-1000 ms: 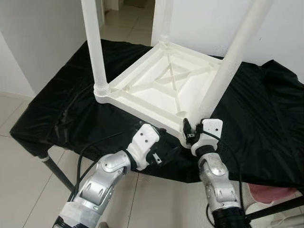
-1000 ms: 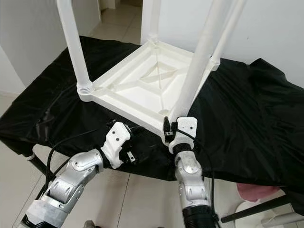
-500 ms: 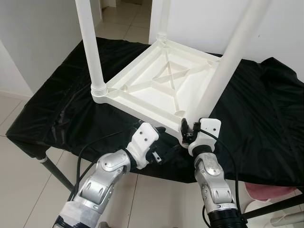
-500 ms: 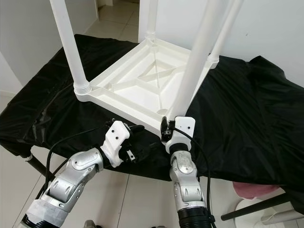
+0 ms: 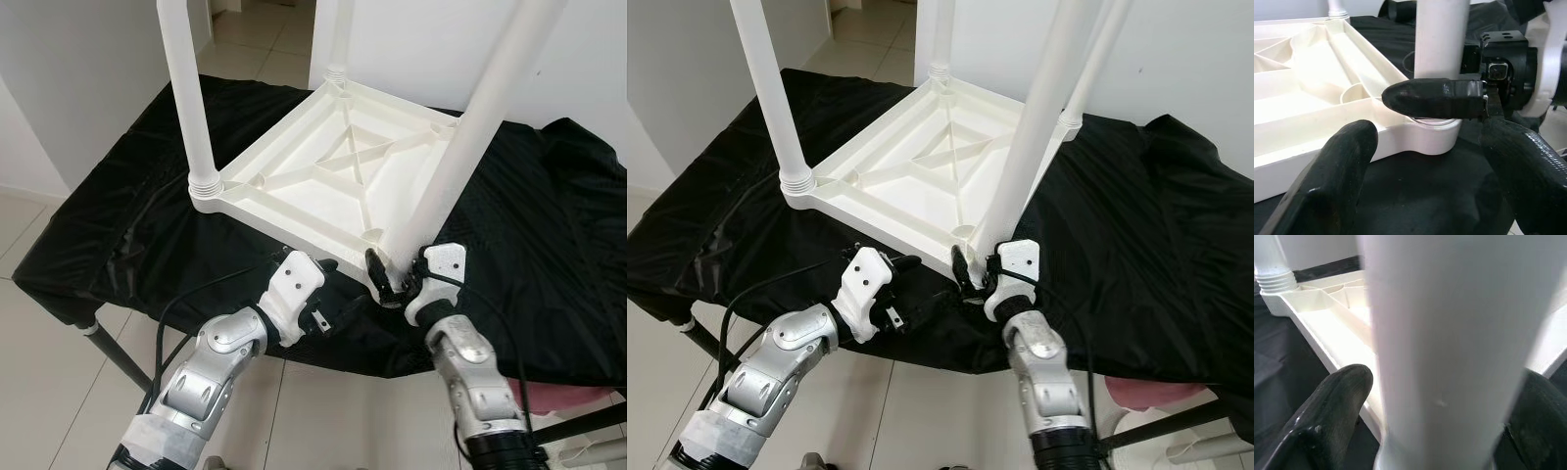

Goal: Building children table

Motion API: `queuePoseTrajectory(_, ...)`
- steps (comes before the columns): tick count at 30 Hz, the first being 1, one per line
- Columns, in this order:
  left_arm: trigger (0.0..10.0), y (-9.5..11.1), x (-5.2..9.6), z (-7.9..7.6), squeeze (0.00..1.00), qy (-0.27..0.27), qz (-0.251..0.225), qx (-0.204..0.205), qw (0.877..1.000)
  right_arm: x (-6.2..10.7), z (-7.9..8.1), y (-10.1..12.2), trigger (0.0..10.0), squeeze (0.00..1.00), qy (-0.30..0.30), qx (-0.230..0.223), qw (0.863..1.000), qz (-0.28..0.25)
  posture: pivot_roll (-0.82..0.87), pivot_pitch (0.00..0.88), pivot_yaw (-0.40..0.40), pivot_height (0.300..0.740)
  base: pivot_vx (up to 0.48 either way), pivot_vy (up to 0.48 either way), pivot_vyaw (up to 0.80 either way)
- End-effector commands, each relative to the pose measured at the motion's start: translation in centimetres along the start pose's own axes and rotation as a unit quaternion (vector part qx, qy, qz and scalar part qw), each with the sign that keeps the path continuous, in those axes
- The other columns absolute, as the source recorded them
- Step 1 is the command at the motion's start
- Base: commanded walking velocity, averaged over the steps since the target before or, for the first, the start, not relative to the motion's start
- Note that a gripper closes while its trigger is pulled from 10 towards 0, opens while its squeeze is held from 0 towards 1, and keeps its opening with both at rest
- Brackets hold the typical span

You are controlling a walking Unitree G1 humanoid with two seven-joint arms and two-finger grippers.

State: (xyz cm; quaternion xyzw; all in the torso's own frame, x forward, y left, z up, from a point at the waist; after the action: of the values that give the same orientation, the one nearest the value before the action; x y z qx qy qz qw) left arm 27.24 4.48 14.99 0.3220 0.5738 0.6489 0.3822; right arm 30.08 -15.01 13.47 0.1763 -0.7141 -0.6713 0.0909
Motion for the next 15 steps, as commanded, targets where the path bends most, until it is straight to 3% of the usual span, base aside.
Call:
queuePoseTrajectory(1, 10.0, -0.1, -0.1, -0.1, 0.00, -0.007, 0.005, 0.001, 1.000, 0.0, -0.5, -0.4, 10.0, 0.00, 0.033, 0.005, 0.999, 0.004, 0.02, 0.081, -0.058, 0.740, 0.000, 0.000, 0.00)
queuePoseTrajectory(14, 10.0, 0.1, -0.4, -0.1, 0.00, -0.015, 0.003, -0.001, 1.000, -1.4, -2.4, -0.9, 10.0, 0.00, 0.115, 0.060, 0.991, 0.024, 0.03, 0.074, -0.051, 0.740, 0.000, 0.000, 0.00)
queuePoseTrajectory(15, 10.0, 0.1, -0.4, -0.1, 0.00, -0.015, 0.003, -0.002, 1.000, -1.5, -2.5, -0.9, 2.2, 0.00, 0.122, 0.063, 0.990, 0.024, 0.03, 0.071, -0.053, 0.740, 0.000, 0.000, 0.00)
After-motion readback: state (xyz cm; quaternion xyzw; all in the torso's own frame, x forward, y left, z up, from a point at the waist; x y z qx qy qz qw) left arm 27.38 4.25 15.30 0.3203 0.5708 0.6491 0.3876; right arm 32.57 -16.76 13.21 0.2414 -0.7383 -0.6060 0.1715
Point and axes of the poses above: a point about 5 cm out from each wrist's last joint towards the gripper, its own x axis pointing back from the gripper into the wrist, its own y axis along the axis of the wrist's last joint, z = x × y, the point moved 1 cm from there along -x, pointing out of the wrist towards the gripper, and after that the axes turned 2 degrees about x, right-handed, at the moved point
